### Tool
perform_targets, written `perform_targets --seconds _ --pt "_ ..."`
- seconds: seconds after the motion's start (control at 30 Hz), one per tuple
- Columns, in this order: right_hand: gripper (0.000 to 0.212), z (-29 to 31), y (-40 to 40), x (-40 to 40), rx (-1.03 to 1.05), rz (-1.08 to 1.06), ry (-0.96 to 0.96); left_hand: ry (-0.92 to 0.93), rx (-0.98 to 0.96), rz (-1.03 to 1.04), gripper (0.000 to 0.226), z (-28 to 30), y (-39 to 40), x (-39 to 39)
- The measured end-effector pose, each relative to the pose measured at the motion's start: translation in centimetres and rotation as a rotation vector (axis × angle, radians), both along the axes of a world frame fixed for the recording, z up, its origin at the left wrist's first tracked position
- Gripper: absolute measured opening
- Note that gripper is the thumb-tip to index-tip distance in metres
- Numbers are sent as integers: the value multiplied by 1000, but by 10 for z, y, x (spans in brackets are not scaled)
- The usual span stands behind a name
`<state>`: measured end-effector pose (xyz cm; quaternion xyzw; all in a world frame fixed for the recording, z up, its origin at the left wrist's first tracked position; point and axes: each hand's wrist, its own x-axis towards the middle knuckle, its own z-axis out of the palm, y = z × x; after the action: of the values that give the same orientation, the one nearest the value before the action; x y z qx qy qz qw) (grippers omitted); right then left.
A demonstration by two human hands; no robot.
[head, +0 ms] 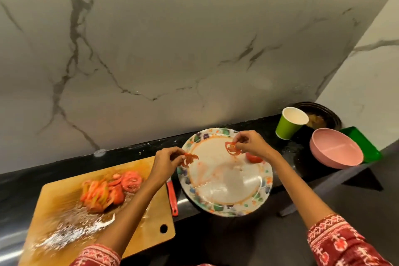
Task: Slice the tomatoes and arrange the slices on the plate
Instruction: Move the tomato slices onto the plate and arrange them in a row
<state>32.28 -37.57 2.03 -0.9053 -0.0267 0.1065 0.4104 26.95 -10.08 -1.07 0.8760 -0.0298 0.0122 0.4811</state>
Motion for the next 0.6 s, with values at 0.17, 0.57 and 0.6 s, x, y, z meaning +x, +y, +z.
perform_targets --seconds 0.17,0.57,0.6 --pt "11 2 -56 18 -119 -35 38 43 -32 -46 10 -10 -47 23" --pt "6 -29 -78 40 -198 -22 213 92 -32 -160 14 -29 -109 53" --pt "8 -32 -80 42 -197 -24 205 101 -25 -164 15 -29 -113 54"
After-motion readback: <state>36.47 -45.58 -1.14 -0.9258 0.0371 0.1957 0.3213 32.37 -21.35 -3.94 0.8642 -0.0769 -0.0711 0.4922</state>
